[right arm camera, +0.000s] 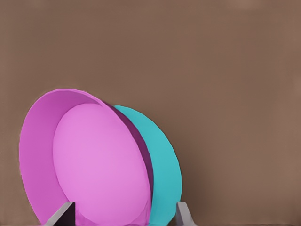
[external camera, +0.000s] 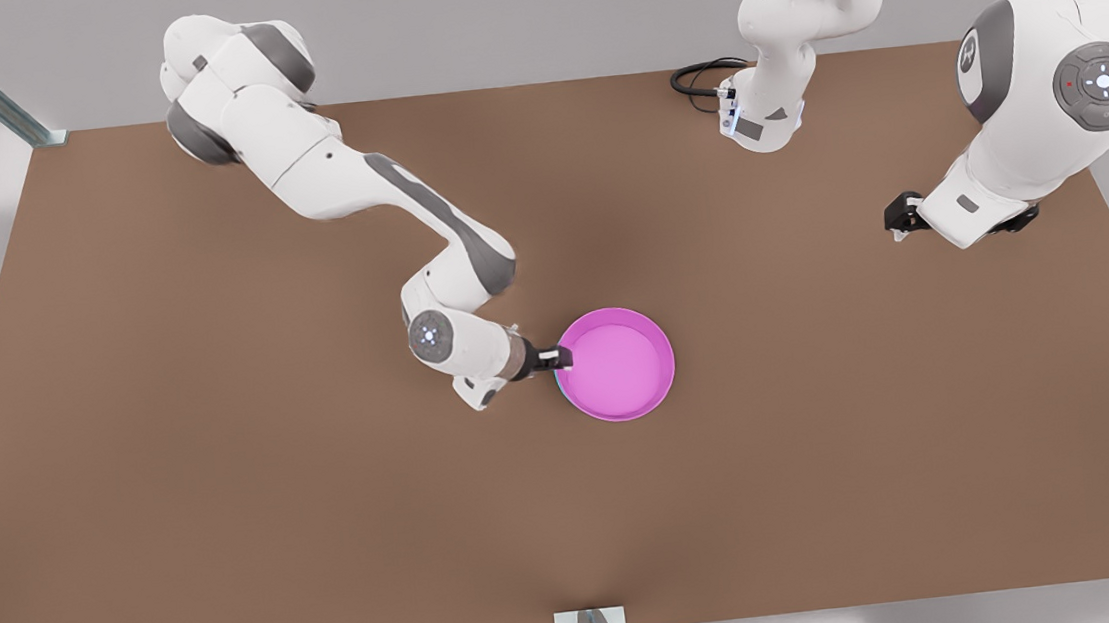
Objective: Flip the blue plate over with the left arm, and stack the pink plate on top of the blue plate with the right arm
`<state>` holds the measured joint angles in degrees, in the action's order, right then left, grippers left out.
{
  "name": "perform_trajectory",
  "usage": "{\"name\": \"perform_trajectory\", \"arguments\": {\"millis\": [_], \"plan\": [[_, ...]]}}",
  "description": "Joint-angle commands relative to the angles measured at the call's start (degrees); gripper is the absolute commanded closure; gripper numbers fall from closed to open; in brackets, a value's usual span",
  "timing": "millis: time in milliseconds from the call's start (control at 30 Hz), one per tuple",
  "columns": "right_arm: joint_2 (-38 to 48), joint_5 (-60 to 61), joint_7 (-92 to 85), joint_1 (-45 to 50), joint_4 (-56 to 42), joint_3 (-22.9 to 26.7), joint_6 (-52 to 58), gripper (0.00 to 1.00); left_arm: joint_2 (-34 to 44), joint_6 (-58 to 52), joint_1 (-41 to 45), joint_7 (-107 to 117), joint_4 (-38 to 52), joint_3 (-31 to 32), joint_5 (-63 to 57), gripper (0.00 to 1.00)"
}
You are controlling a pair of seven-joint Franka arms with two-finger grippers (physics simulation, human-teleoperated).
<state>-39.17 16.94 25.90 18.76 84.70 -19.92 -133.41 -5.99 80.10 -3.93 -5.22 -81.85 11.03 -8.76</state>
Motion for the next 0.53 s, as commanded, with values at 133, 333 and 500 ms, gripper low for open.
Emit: {"name": "perform_trajectory", "arguments": {"millis": [133,333,500], "plan": [[12.8,-40.1,-16.3,-9.4,-12.2,0.8,46.0,0.0,0.1,0.1,0.0,-0.6,0.1,0.0,0.0,0.0],[21.2,-30.8,-29.5,-11.7,-15.3,19.8,50.5,0.0,0.1,0.1,0.0,-0.7,0.1,0.0,0.0,0.0],[31.4,-18.9,-22.8,-15.1,3.5,23.0,40.5,0.0,0.1,0.0,0.0,-0.7,0.1,0.0,0.0,0.0]]}}
